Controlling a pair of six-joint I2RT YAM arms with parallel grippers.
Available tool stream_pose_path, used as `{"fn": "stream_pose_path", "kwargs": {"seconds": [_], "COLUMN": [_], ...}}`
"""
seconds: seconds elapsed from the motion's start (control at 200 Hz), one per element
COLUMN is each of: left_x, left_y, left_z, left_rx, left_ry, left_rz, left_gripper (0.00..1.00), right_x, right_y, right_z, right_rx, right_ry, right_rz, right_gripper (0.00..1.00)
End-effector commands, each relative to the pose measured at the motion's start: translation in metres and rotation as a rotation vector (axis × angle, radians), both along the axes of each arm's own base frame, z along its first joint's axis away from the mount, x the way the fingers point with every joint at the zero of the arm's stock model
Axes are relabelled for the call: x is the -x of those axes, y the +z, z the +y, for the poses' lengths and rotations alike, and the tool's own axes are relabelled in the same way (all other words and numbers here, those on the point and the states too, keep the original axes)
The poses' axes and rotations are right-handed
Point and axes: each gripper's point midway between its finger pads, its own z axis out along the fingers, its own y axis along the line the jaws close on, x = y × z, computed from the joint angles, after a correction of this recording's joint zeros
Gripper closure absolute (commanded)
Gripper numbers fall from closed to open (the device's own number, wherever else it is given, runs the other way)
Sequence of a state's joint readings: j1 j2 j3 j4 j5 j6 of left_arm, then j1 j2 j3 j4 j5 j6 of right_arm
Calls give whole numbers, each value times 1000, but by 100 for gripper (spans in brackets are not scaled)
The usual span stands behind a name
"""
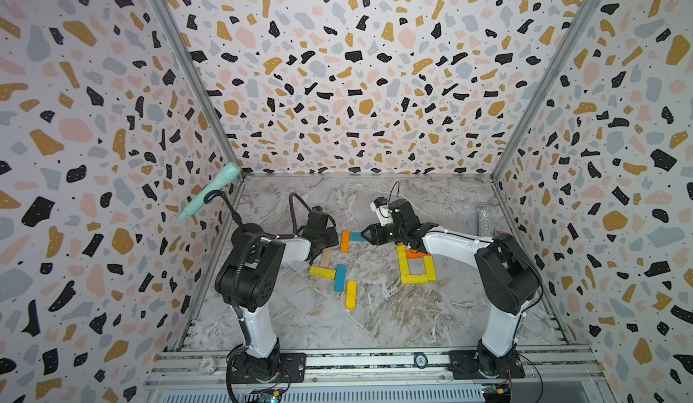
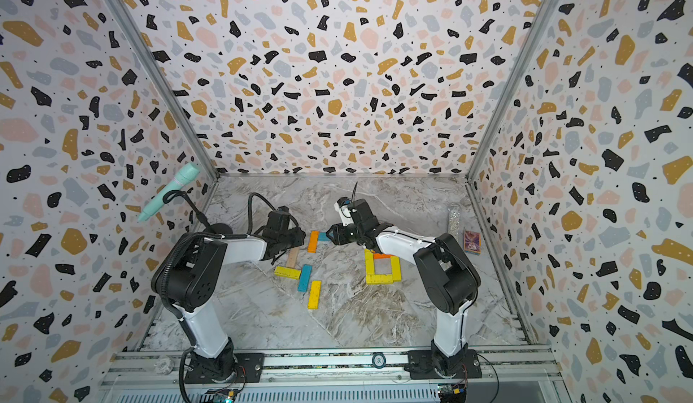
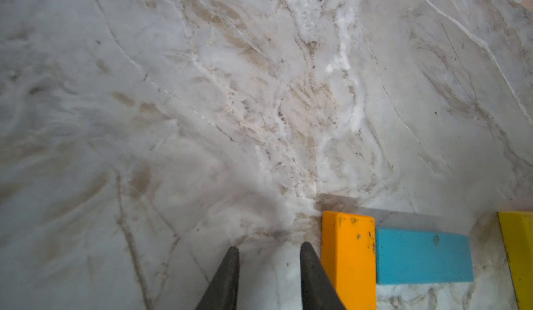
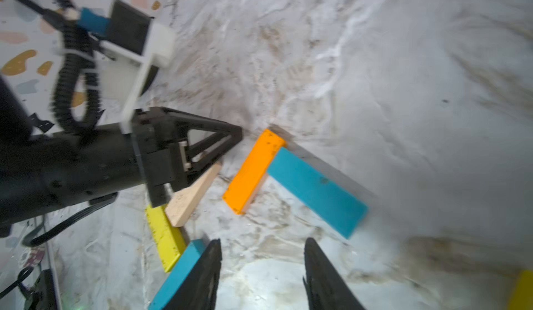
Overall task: Assemble the number 6 with building blocks
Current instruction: Assemble the building block at the center of the board.
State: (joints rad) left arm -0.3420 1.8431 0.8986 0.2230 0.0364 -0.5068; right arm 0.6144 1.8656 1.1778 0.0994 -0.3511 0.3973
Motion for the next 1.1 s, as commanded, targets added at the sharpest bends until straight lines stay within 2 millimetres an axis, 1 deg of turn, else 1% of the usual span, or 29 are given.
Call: {"fn": "stream_pose_path", "kwargs": {"seconds": [0.0, 0.1, 0.185, 0.405, 0.561, 0.676, 0.796, 0.956, 1.091], "left_x": [4, 5, 5, 3, 9, 13, 17, 20, 20], "left_y": [-8, -14, -19, -24, -29, -33, -35, -38, -37], "left_z": [-1, 1, 1, -6, -6, -9, -8, -8, -8], "left_rx": [-7, -24, -30, -7, -2, 23, 32, 35, 33], "left_ry": [-29, -30, -30, -53, -58, -61, -57, -58, -58], "left_rz": [31, 47, 59, 72, 88, 97, 102, 109, 105], "left_gripper": [69, 69, 69, 69, 69, 70, 70, 71, 70], "right_x": [-2, -10, -14, -20, -25, -27, -26, -23, -23], "right_y": [-22, -31, -33, -43, -43, -47, -50, -45, -30], "right_z": [-1, -3, -1, 2, 4, 5, 5, -1, -3], "right_rx": [52, 61, 62, 64, 56, 59, 67, 71, 66], "right_ry": [22, 17, 24, 30, 29, 31, 30, 13, 8], "right_rz": [51, 64, 61, 82, 77, 85, 96, 86, 54], "right_gripper": [46, 43, 42, 41, 40, 40, 40, 39, 40]}}
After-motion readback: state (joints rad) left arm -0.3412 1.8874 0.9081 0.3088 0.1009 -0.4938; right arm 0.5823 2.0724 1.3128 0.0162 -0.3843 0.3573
